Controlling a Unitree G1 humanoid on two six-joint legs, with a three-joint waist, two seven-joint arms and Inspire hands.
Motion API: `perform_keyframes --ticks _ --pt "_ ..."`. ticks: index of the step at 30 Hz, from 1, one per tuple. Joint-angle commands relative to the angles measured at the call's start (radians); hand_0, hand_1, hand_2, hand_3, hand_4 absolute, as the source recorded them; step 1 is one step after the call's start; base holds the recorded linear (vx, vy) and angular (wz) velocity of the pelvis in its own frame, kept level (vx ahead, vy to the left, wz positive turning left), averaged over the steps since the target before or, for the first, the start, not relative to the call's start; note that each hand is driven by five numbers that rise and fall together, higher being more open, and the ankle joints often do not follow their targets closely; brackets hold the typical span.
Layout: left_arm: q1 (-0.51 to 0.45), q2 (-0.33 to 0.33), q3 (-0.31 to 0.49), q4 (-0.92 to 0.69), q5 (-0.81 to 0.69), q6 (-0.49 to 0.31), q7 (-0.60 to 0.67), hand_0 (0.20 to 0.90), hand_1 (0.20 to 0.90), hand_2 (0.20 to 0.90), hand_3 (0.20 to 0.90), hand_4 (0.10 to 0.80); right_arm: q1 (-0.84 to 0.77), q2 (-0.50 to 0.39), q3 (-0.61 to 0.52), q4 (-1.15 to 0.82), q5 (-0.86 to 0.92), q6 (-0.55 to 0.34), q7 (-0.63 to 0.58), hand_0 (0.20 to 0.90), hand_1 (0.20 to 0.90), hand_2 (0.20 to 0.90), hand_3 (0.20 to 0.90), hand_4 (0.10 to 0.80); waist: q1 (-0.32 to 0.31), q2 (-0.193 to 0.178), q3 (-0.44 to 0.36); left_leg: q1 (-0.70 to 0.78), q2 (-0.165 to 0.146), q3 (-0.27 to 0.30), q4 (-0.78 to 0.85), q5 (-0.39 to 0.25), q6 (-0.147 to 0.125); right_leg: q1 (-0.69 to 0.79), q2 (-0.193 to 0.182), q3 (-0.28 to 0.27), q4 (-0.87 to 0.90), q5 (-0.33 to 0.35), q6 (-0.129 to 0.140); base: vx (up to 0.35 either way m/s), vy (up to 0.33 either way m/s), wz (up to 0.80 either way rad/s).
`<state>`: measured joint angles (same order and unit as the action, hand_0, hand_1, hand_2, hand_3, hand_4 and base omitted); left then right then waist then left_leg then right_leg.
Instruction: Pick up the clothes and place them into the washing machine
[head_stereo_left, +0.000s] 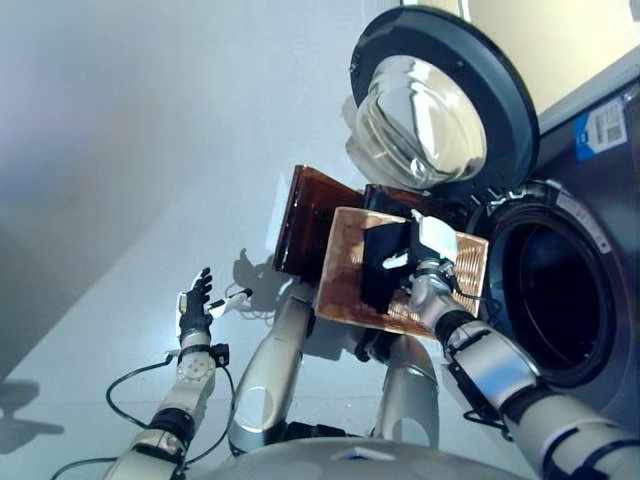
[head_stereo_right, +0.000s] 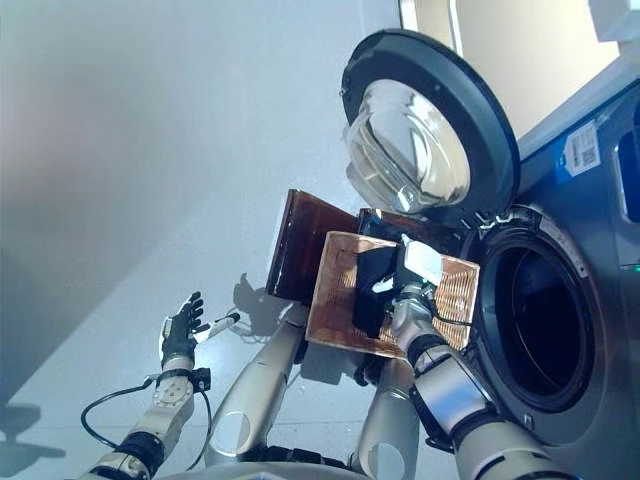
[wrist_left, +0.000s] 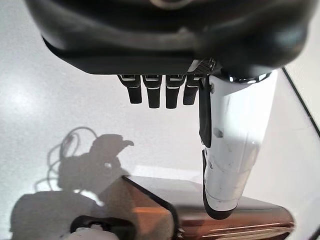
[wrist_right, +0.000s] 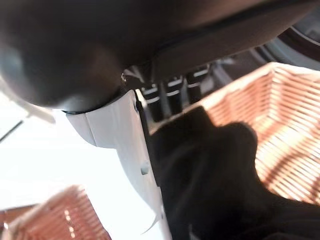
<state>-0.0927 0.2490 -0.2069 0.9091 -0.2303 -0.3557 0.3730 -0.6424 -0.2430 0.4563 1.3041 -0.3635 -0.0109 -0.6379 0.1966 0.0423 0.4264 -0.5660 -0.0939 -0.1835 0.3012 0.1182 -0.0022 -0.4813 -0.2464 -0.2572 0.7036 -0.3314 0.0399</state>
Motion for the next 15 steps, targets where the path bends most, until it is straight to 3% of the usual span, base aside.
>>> perform_keyframes --ticks 1,2,10,15 --pt "0.024 0.018 0.047 0.016 0.009 -0.050 0.037 0.900 0.900 0.900 0.900 0.800 0.018 0.000 -0.029 -0.028 0.025 -0.053 -0.049 0.900 0.900 0.900 0.900 0.800 -0.019 -0.018 -0.031 0.033 -0.034 0.041 0.011 -0.105 0.000 0.076 0.021 0.023 -0.195 0.167 0.008 -0.013 0.036 -0.15" --pt "0.025 0.016 0.049 0.018 0.008 -0.051 0.033 0.900 0.900 0.900 0.900 0.800 0.028 0.000 -0.030 -0.032 0.024 -0.056 -0.045 0.900 0.900 0.900 0.900 0.800 -0.019 -0.014 -0.035 0.033 -0.028 0.042 -0.001 -0.074 0.003 0.079 0.025 0.011 -0.215 0.198 0.003 0.041 0.005 -0.12" --pt "0.036 0.007 0.071 0.082 0.007 -0.047 0.030 0.900 0.900 0.900 0.900 0.800 0.101 0.029 -0.030 -0.063 0.014 -0.073 -0.019 0.900 0.900 0.900 0.900 0.800 -0.042 -0.034 -0.074 0.095 -0.017 0.051 -0.026 -0.080 0.005 0.141 0.037 0.015 -0.279 0.220 0.016 0.040 0.010 -0.07" --pt "0.027 0.002 0.075 0.096 -0.003 -0.048 0.027 0.900 0.900 0.900 0.900 0.800 0.124 0.049 -0.029 -0.049 0.024 -0.079 -0.010 0.900 0.900 0.900 0.900 0.800 -0.049 -0.032 -0.064 0.084 -0.018 0.052 -0.002 -0.083 0.005 0.133 0.037 0.017 -0.268 0.213 0.011 -0.024 -0.005 -0.06"
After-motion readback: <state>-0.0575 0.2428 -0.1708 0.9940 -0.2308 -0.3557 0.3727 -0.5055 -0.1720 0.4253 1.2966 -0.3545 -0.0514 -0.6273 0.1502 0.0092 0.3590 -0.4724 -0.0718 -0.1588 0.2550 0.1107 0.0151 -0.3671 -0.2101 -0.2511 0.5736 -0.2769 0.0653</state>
